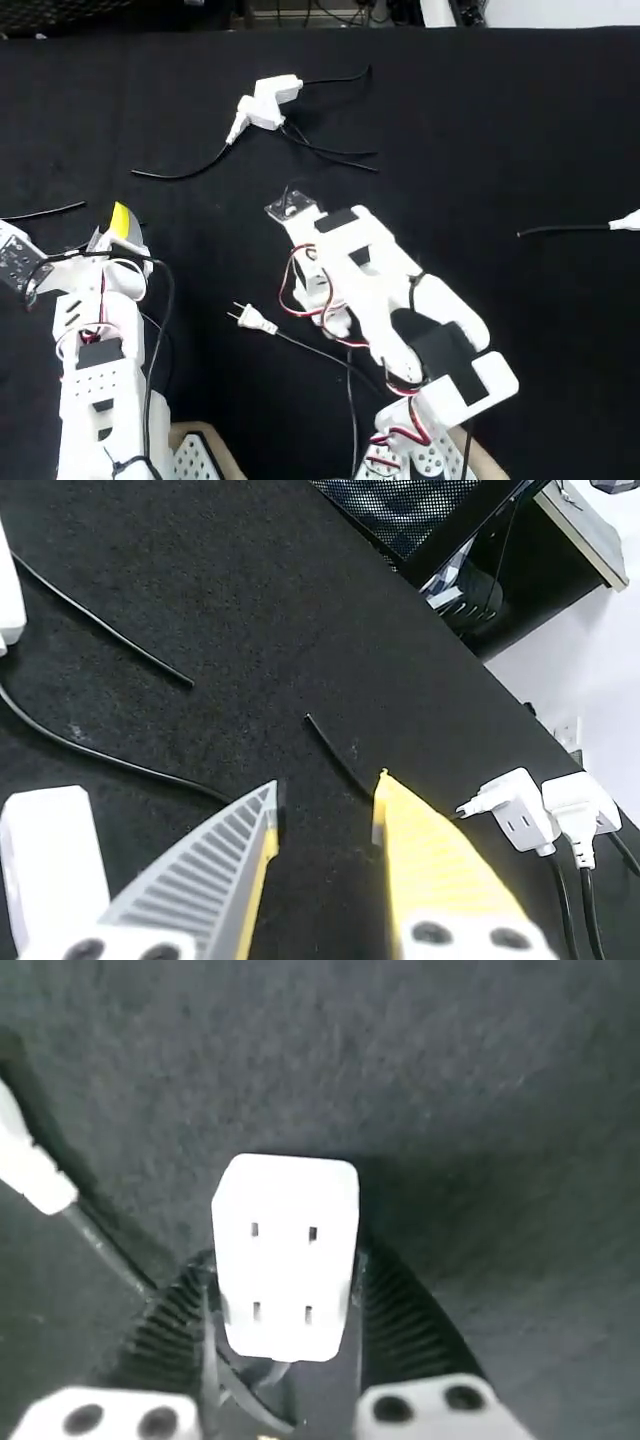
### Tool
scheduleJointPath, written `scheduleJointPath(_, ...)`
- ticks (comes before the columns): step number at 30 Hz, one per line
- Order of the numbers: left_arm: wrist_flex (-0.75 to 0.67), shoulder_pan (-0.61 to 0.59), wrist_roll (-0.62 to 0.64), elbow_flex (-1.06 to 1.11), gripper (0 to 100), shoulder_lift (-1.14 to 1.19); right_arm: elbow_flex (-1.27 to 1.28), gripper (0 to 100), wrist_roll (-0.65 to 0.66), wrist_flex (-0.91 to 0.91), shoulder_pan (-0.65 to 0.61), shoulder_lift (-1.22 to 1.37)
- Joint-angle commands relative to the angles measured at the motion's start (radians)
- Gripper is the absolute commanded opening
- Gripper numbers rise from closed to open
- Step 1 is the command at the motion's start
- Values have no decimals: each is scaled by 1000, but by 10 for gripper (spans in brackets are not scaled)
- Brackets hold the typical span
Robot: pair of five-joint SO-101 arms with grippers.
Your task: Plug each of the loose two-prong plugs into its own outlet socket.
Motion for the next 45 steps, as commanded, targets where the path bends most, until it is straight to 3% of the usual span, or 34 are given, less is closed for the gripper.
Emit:
scheduleJointPath(1,-21,5,6,-35,162,-15,-24,60,11,34,12,2)
scheduleJointPath(7,-20,1,2,-35,167,-15,-76,196,18,35,12,1)
scheduleJointPath(18,-20,1,2,-35,167,-15,-398,201,153,318,43,-1)
scheduleJointPath(22,-20,1,2,-35,167,-15,-466,201,244,376,-21,-1)
scheduleJointPath(27,-20,-1,2,-35,167,-15,-455,201,342,351,-121,10)
scheduleJointPath(34,-20,-1,2,-38,163,-15,-308,201,486,186,-244,1)
scheduleJointPath(45,-20,-1,2,-38,163,-15,-245,201,456,43,-400,12)
